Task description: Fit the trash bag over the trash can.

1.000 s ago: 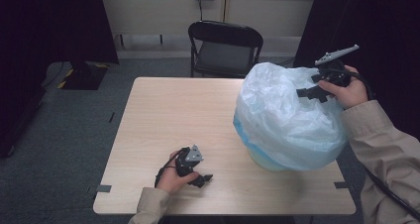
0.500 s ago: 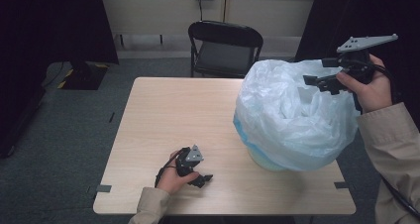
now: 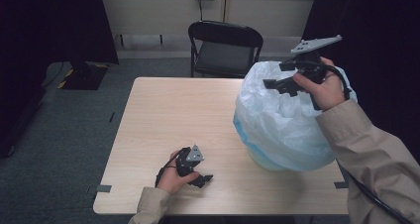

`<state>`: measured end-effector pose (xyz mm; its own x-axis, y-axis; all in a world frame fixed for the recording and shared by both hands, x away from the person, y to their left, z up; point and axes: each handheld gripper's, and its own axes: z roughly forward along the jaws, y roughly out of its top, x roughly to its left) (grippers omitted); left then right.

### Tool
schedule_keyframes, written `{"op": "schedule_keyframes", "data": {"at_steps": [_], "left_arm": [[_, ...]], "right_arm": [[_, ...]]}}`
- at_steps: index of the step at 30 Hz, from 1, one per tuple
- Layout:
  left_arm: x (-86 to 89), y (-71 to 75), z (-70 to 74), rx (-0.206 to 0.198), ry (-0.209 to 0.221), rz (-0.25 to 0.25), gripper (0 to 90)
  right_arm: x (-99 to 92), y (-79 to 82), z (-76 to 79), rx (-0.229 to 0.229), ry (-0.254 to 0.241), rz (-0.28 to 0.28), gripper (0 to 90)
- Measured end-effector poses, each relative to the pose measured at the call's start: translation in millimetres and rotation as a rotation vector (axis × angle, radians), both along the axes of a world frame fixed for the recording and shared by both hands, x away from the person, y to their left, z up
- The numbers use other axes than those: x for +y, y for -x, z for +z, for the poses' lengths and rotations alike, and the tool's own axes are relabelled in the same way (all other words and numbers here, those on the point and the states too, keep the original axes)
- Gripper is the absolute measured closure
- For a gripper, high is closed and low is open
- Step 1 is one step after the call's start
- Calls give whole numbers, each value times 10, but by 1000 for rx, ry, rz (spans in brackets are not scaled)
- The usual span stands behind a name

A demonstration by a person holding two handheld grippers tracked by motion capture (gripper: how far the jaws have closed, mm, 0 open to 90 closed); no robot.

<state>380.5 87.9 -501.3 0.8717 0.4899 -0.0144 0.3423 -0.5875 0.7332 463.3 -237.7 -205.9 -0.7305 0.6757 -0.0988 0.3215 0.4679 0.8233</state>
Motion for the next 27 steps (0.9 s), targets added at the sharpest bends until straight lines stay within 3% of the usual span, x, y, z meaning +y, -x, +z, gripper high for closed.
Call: {"op": "schedule_keyframes", "data": {"at_steps": [7, 16, 21, 27], "left_arm": [[0, 1, 0, 1, 0, 1, 86], [0, 0, 0, 1, 0, 0, 86], [0, 0, 0, 0, 0, 0, 86], [0, 0, 0, 0, 0, 0, 86]], "right_arm": [[111, -230, -317, 74, 46, -28, 159], [127, -316, -506, 122, 90, -28, 158], [151, -349, -572, 134, 111, -19, 157], [155, -360, -518, 117, 120, -21, 157]]}}
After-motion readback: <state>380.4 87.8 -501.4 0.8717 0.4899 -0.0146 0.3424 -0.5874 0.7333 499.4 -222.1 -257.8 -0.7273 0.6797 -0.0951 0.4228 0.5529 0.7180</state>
